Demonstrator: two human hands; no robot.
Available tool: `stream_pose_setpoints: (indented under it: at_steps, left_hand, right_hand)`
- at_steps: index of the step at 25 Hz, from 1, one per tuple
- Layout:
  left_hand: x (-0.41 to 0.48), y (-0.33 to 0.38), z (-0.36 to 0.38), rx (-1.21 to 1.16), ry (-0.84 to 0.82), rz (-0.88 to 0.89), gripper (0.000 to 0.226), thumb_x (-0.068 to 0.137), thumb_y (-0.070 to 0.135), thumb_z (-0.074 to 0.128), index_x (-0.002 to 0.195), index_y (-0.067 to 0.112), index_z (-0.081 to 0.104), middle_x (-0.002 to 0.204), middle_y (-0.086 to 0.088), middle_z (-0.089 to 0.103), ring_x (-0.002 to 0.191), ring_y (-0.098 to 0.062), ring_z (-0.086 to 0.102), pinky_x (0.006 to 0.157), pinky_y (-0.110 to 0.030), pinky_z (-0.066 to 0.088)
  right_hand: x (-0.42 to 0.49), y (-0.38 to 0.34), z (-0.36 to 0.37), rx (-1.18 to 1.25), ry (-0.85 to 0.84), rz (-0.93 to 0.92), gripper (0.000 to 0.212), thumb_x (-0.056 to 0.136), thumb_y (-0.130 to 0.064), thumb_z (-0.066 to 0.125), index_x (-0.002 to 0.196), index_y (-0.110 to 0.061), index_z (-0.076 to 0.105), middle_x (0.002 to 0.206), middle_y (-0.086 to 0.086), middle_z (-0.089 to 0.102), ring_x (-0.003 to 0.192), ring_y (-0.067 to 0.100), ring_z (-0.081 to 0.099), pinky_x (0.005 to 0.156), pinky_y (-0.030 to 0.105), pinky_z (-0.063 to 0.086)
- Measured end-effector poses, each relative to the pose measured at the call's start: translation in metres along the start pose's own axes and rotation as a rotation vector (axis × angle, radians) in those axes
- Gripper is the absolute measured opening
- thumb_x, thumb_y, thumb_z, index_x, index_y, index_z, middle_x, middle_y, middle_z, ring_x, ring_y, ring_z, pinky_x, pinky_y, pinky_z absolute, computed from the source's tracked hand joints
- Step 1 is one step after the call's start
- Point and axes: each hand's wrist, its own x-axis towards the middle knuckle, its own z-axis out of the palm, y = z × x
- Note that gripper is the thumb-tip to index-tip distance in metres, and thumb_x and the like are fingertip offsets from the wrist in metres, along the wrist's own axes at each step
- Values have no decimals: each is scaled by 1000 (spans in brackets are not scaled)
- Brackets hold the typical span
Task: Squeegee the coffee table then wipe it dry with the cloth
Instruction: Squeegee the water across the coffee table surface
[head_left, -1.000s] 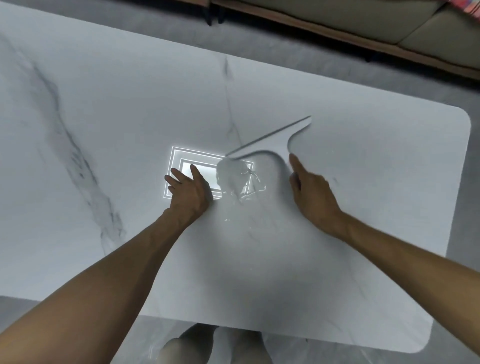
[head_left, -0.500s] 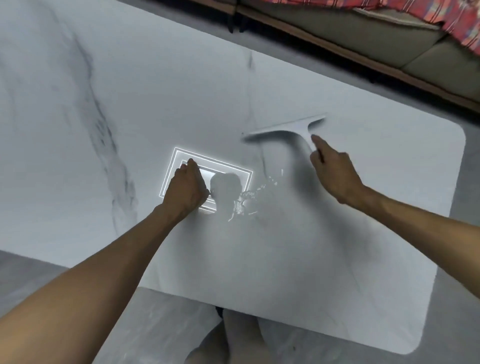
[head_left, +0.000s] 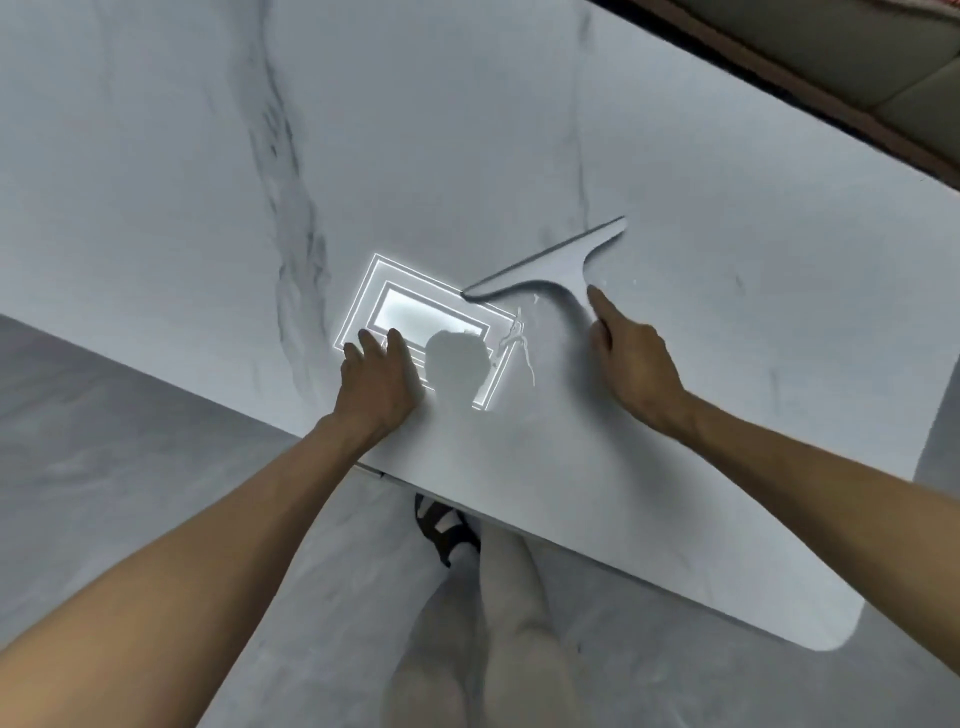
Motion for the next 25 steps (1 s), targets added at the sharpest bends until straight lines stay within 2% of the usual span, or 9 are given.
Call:
stream_pose_setpoints:
  at_steps: [2, 4, 7, 10, 12, 14, 18, 22, 25]
  left_hand:
    - [-2, -2, 7, 46, -81, 21, 63, 96, 13, 34, 151, -3, 9, 151, -42, 5, 139, -60, 10, 113, -55, 29]
    - [1, -4, 7, 113, -108, 35, 62, 100, 20, 30, 151, -6, 5, 150, -45, 0, 138, -63, 4, 113, -58, 26]
    - [8, -5, 9, 146, -134, 15, 63, 101, 24, 26, 151, -7, 4, 148, -48, 1, 135, -67, 7, 111, -58, 28]
    - [7, -6, 10, 100, -129, 10, 61, 97, 19, 33, 149, -6, 13, 150, -45, 5, 136, -65, 10, 112, -56, 30]
    - [-1, -11, 10, -38, -2, 18, 48, 90, 11, 40, 136, -3, 37, 144, -34, 29, 132, -53, 29, 102, -51, 41]
    - [-12, -18, 13, -162, 144, 12, 36, 84, 3, 41, 119, 0, 48, 121, -21, 47, 113, -39, 47, 91, -44, 45]
    - [-32, -33, 23, -234, 194, -25, 32, 85, 0, 40, 115, 4, 50, 113, -15, 51, 101, -35, 54, 79, -36, 41]
    - [-36, -39, 30, -217, 160, -3, 43, 80, -2, 45, 123, 3, 46, 115, -16, 49, 101, -36, 52, 76, -35, 39]
    - [-36, -33, 35, -192, 98, 3, 44, 79, 1, 46, 123, 4, 44, 117, -16, 47, 108, -34, 46, 82, -40, 42]
  right_hand:
    - [-40, 32, 3, -76, -24, -35, 50, 100, -25, 34, 148, -36, 29, 77, 2, 62, 71, 26, 58, 65, 33, 42]
    - [-72, 64, -7, -156, -55, -26, 50, 100, -25, 34, 148, -41, 28, 68, -8, 55, 63, 18, 54, 59, 30, 37]
    - [-101, 95, -30, -188, -74, 52, 48, 100, -32, 35, 145, -46, 29, 68, -15, 55, 63, 14, 53, 57, 31, 37]
    - [-88, 89, -44, -114, -4, 88, 46, 98, -36, 35, 143, -47, 30, 81, -6, 64, 72, 20, 57, 65, 31, 40]
    - [-50, 61, -48, -14, 56, 116, 48, 97, -37, 31, 145, -42, 31, 92, -2, 66, 81, 24, 57, 73, 31, 40]
    - [0, 27, -45, 75, 103, 172, 49, 97, -34, 28, 146, -40, 30, 109, 4, 64, 90, 28, 56, 76, 36, 45]
    - [61, -21, -33, 128, 151, 252, 52, 96, -27, 26, 148, -36, 29, 132, 12, 55, 112, 37, 54, 87, 41, 50]
    - [27, 4, -19, -21, 133, 188, 50, 98, -23, 28, 148, -30, 32, 130, 14, 59, 111, 42, 54, 89, 50, 49]
    - [-39, 54, -15, -82, 96, 158, 48, 100, -25, 31, 148, -30, 32, 104, 16, 68, 91, 39, 59, 83, 43, 47]
